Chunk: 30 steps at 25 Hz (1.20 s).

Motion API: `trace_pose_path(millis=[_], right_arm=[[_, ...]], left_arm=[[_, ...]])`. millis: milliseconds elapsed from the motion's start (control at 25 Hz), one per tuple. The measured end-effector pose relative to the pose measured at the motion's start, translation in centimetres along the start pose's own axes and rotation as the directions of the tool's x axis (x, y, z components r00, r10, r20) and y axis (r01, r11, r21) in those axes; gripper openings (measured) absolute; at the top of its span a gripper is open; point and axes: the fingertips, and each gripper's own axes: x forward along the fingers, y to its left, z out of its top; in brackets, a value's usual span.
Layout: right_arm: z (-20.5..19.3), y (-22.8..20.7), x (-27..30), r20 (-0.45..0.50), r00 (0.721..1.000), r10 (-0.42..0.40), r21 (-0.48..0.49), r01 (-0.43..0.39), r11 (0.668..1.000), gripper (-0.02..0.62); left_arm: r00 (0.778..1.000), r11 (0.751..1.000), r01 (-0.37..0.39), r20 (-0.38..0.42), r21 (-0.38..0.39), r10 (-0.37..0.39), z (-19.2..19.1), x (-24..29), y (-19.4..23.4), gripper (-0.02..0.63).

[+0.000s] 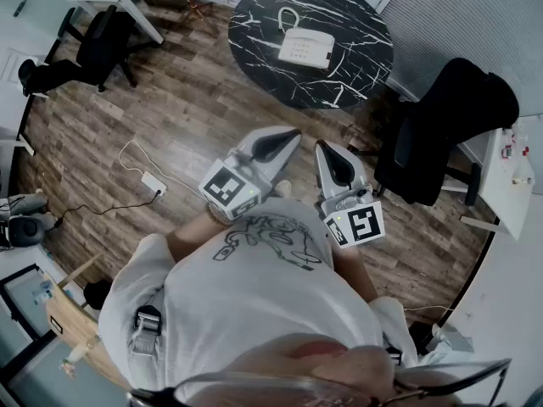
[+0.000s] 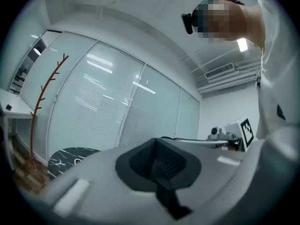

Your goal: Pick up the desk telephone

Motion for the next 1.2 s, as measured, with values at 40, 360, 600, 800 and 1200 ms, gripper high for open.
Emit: trace_pose_path(millis=[40, 360, 600, 800, 1200], right_arm=[[0.0, 0.0, 0.0, 0.000, 1.000, 0.000, 0.000, 0.000, 1.000, 0.006], [-0.1, -1.4, -0.6, 0.019, 1.000, 0.014, 0.024, -0.015, 1.000, 0.006], [-0.3, -2.8, -1.6, 0.022, 1.000, 0.019, 0.037, -0.020, 0.999, 0.006], [-0.9, -3.8, -2.5, 0.013, 1.000, 0.025, 0.032, -0.025, 0.999, 0.006], [-2.1, -5.1, -2.9, -0.004, 1.000, 0.024, 0.053, -0.024, 0.998, 0.006]], left_arm=[[1.000, 1.000, 0.000, -0.001, -0.002, 0.000, 0.0, 0.0, 0.0, 0.002], [1.000, 1.000, -0.008, -0.010, -0.001, 0.008, -0.7, 1.4, -0.2, 0.002], [1.000, 0.999, -0.022, -0.017, -0.023, 0.021, -1.6, 3.1, -0.8, 0.002], [0.999, 0.999, -0.038, -0.025, -0.034, 0.037, -2.6, 4.1, -1.3, 0.002], [0.997, 0.996, -0.074, -0.040, -0.041, 0.072, -3.9, 4.6, -1.2, 0.002]])
